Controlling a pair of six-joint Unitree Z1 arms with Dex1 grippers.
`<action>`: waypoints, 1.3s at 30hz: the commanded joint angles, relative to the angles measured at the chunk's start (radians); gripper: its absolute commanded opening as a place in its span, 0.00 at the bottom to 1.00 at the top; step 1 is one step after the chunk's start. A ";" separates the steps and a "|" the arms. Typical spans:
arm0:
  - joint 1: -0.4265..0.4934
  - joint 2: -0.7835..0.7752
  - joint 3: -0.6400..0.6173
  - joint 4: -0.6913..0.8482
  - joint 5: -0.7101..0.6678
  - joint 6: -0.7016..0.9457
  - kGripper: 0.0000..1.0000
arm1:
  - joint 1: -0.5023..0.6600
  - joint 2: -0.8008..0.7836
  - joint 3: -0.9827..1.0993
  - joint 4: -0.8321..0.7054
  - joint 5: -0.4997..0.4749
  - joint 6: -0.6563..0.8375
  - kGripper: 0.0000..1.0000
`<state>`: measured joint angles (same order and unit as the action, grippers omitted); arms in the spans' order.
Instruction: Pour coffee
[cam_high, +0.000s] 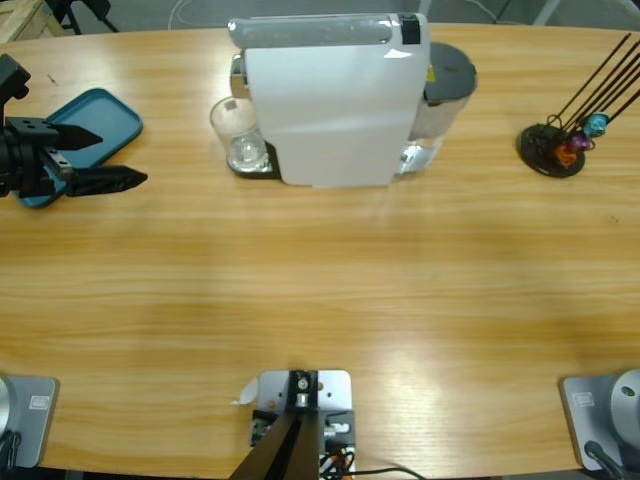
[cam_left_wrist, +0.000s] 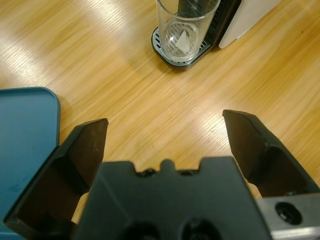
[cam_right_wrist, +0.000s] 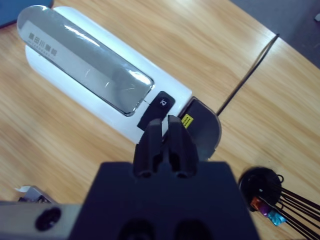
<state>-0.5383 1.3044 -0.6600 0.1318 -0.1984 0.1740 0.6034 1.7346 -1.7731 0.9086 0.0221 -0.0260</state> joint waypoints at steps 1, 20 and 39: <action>-0.009 0.043 0.008 -0.026 0.010 0.001 1.00 | 0.023 0.075 -0.016 0.012 0.028 0.008 0.00; -0.009 0.049 0.016 -0.042 0.019 -0.001 1.00 | 0.027 0.143 -0.044 0.009 -0.036 -0.015 0.00; -0.009 0.055 0.020 -0.054 0.025 -0.004 1.00 | 0.021 0.147 -0.031 0.012 -0.059 -0.031 0.00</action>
<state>-0.5383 1.3241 -0.6600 0.0965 -0.1878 0.1739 0.6205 1.8277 -1.8225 0.9096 -0.0316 -0.0410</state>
